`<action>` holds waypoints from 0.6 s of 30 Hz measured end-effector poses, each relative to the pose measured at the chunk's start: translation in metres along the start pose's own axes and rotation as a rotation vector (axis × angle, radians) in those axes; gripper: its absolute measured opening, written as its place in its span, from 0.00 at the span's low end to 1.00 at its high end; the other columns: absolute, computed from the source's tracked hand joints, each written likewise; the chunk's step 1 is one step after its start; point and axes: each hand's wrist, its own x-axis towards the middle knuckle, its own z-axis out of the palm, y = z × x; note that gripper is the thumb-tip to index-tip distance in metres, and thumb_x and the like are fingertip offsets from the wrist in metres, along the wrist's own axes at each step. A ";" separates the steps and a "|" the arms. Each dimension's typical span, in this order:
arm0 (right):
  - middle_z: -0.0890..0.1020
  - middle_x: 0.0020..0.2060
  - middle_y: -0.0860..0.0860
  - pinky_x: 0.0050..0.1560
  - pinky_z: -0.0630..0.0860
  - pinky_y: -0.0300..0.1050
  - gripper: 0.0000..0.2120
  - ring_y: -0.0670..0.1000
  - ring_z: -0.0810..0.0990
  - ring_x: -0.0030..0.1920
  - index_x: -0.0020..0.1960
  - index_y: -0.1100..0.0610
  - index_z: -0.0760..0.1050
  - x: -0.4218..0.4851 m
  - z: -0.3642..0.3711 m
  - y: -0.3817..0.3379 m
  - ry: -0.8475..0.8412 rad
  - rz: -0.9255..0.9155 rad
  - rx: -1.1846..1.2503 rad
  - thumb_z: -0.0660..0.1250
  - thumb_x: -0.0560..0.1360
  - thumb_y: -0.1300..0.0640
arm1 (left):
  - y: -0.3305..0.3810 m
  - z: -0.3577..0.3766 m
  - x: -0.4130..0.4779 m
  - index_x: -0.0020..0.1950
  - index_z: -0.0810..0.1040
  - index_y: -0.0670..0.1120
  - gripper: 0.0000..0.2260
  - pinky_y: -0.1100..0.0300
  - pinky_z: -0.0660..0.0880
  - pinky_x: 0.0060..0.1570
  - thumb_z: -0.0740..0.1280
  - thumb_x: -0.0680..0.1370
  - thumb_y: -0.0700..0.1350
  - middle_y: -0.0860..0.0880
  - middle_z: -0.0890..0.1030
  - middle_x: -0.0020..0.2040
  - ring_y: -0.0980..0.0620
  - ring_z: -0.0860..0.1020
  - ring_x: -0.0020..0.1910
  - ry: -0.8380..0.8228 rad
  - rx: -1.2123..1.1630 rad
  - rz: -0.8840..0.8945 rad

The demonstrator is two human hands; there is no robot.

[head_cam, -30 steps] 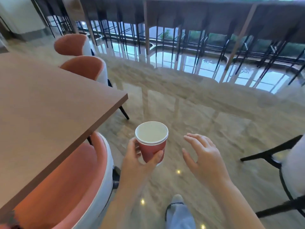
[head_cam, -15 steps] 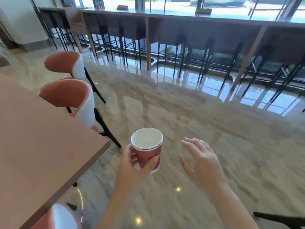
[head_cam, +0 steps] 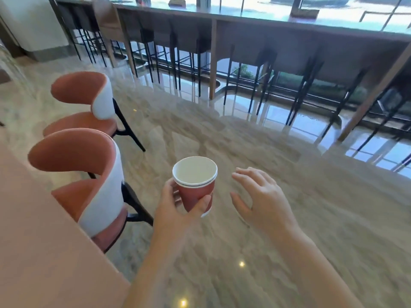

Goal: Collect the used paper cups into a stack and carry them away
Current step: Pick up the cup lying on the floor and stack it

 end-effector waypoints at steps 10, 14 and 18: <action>0.82 0.53 0.54 0.57 0.74 0.57 0.14 0.60 0.77 0.57 0.54 0.60 0.79 0.161 0.089 0.087 -0.075 0.070 0.087 0.72 0.69 0.58 | -0.036 0.041 0.186 0.54 0.71 0.58 0.24 0.60 0.73 0.52 0.78 0.64 0.48 0.58 0.78 0.53 0.60 0.78 0.52 0.042 0.040 -0.069; 0.81 0.54 0.53 0.58 0.73 0.56 0.15 0.59 0.77 0.58 0.55 0.60 0.79 0.247 0.120 0.143 -0.081 0.079 0.111 0.71 0.70 0.58 | -0.041 0.082 0.276 0.52 0.70 0.61 0.24 0.68 0.73 0.46 0.78 0.62 0.53 0.61 0.78 0.52 0.67 0.77 0.48 0.072 0.056 -0.060; 0.82 0.52 0.55 0.55 0.75 0.58 0.15 0.60 0.79 0.55 0.53 0.62 0.79 0.336 0.137 0.191 -0.079 0.041 0.121 0.73 0.68 0.60 | -0.027 0.118 0.370 0.51 0.70 0.62 0.22 0.71 0.73 0.44 0.78 0.64 0.51 0.62 0.79 0.50 0.67 0.77 0.48 0.087 0.076 -0.022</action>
